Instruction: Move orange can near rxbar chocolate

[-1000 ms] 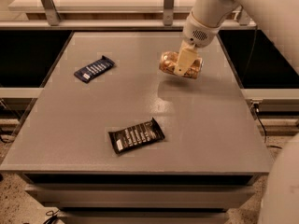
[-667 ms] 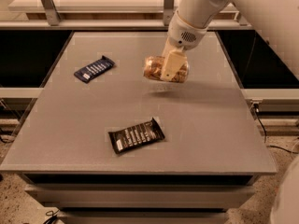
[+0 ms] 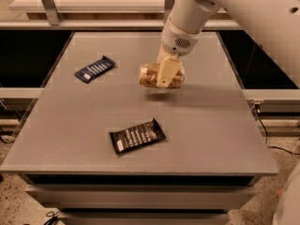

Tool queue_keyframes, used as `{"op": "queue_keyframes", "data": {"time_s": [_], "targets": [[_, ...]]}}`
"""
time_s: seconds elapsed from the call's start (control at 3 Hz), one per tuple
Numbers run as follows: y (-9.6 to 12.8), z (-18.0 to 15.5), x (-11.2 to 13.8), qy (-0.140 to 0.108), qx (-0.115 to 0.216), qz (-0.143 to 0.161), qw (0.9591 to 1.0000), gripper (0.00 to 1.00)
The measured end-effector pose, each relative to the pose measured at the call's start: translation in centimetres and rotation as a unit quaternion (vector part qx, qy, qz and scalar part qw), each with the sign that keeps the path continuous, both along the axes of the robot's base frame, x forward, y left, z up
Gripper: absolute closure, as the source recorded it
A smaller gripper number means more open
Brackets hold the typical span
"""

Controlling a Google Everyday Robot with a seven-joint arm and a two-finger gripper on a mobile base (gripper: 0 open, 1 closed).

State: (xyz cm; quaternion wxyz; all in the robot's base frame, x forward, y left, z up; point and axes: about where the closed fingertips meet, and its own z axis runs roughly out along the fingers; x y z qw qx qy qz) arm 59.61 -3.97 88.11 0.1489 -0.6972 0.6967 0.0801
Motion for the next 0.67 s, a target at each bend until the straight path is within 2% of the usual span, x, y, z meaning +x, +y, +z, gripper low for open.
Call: {"op": "queue_keyframes", "data": {"time_s": [0.33,0.67], "targets": [[2.2,-0.8,-2.8,0.007,-0.014,0.047,0.9988,1.0],[4.1,-1.0,-5.5,0.009,-0.026,0.088,0.9957,1.0]]}}
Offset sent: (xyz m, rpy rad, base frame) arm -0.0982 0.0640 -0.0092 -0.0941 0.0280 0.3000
